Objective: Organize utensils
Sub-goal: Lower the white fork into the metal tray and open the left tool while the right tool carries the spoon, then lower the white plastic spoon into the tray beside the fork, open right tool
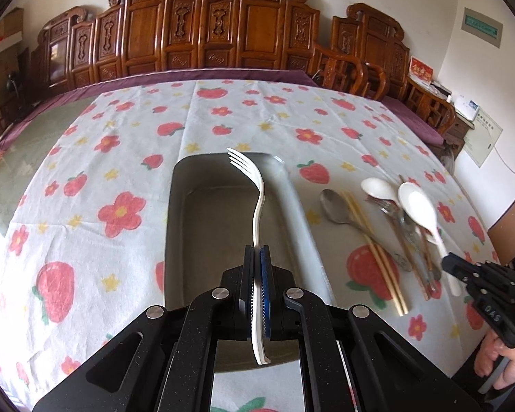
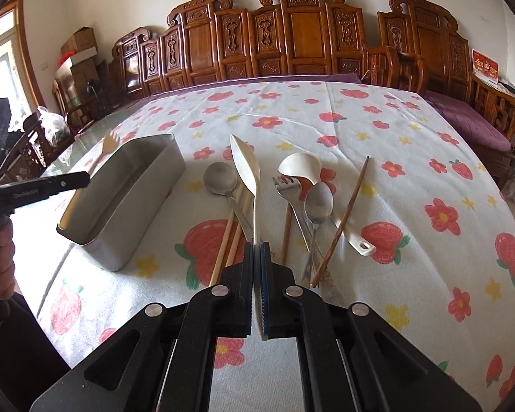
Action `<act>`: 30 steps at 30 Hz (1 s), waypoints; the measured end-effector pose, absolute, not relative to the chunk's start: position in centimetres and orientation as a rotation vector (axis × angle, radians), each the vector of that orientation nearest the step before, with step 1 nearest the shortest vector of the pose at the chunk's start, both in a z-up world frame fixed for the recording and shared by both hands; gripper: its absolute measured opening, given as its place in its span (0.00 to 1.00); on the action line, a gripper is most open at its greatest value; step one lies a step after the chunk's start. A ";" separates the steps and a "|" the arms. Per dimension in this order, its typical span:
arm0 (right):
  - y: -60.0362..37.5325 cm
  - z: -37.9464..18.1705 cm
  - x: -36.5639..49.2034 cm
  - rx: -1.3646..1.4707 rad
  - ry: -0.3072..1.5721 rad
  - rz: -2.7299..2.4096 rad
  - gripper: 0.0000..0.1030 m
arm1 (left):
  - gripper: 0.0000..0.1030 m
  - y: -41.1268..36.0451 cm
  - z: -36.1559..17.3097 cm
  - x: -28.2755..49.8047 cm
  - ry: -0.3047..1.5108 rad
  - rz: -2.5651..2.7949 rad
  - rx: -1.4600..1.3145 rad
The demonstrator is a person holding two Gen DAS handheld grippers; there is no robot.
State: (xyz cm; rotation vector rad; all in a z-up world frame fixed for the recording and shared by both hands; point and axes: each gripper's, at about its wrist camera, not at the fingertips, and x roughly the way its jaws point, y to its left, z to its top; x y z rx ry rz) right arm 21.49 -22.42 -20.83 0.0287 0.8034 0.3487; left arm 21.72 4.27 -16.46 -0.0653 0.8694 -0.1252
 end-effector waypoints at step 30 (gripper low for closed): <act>-12.1 -16.3 22.1 0.015 0.814 0.496 0.05 | 0.18 8.8 -14.9 21.9 0.830 -0.037 -0.025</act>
